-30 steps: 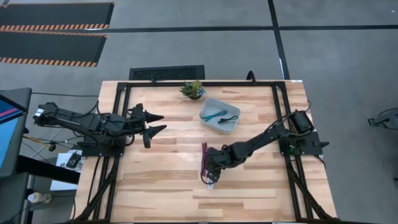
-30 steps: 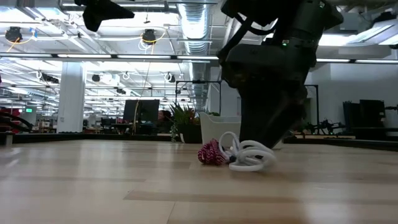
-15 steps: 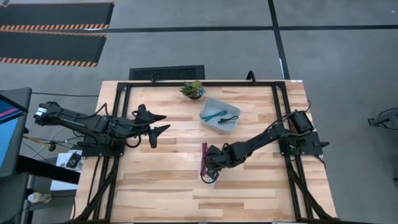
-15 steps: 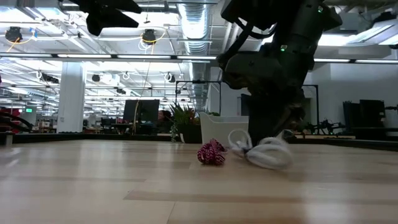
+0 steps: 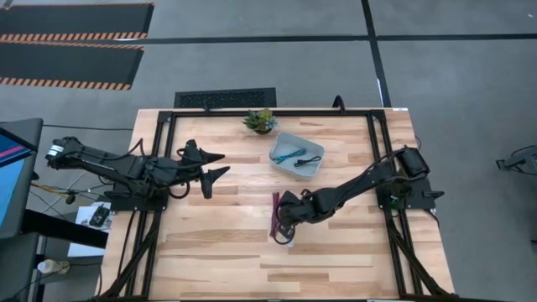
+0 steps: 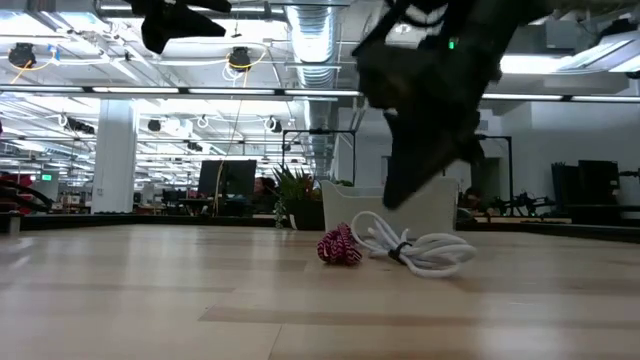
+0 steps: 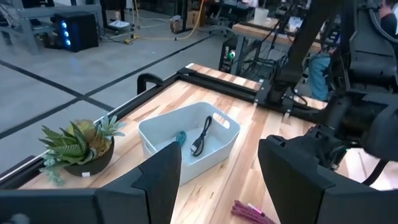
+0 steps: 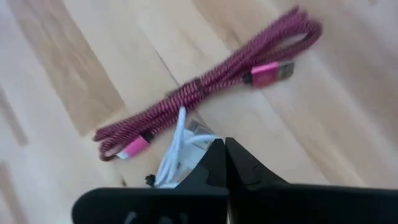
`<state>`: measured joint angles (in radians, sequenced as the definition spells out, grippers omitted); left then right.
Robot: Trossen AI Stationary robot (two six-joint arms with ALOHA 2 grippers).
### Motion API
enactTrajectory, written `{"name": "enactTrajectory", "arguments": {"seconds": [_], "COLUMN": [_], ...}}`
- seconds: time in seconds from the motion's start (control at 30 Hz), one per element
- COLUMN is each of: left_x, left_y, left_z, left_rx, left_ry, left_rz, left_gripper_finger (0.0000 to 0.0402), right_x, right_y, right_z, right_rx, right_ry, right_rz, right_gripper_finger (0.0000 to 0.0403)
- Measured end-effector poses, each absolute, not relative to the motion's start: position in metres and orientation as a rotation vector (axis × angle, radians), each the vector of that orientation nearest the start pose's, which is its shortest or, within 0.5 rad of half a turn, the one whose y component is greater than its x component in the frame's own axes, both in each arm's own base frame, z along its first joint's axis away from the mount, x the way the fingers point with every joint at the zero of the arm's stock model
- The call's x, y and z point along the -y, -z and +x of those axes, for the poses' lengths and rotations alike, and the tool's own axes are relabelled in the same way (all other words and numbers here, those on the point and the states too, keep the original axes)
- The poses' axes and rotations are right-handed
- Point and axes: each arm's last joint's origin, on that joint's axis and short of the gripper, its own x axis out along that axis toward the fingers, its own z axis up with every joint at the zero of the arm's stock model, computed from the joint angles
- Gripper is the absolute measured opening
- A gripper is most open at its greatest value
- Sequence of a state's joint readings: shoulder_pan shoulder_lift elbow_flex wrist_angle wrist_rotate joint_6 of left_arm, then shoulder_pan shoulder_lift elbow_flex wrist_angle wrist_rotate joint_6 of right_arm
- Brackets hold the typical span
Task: Pick and place USB-C Cables
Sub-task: Put the white charger cable into the white bin
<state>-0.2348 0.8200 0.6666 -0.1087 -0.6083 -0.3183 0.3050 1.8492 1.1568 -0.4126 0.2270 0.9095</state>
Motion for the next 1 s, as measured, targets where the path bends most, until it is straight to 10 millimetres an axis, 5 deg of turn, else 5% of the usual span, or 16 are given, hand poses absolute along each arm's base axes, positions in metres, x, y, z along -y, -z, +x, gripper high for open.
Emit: {"name": "enactTrajectory", "arguments": {"seconds": [0.27, 0.43, 0.73, 1.0], "left_x": [0.026, 0.026, 0.026, 0.026], "left_y": [-0.296, -0.296, -0.296, -0.296], "left_z": [0.179, 0.179, 0.179, 0.179], "left_rx": [-0.165, -0.163, -0.166, -0.168], "left_ry": [-0.404, -0.404, -0.396, -0.397], "left_rz": [-0.212, -0.225, -0.221, -0.219], "left_gripper_finger": [0.0203, 0.0203, 0.0203, 0.0203], "right_x": [-0.101, -0.107, -0.124, -0.124], "right_y": [-0.205, -0.209, -0.167, -0.133], "right_z": [0.338, 0.334, 0.340, 0.349], "right_rx": [-0.869, -0.877, -0.981, -1.065], "right_ry": [0.361, 0.340, 0.380, 0.406], "right_rz": [0.499, 0.552, 0.563, 0.580], "right_gripper_finger": [0.0011, 0.0077, 0.0244, 0.0264]}}
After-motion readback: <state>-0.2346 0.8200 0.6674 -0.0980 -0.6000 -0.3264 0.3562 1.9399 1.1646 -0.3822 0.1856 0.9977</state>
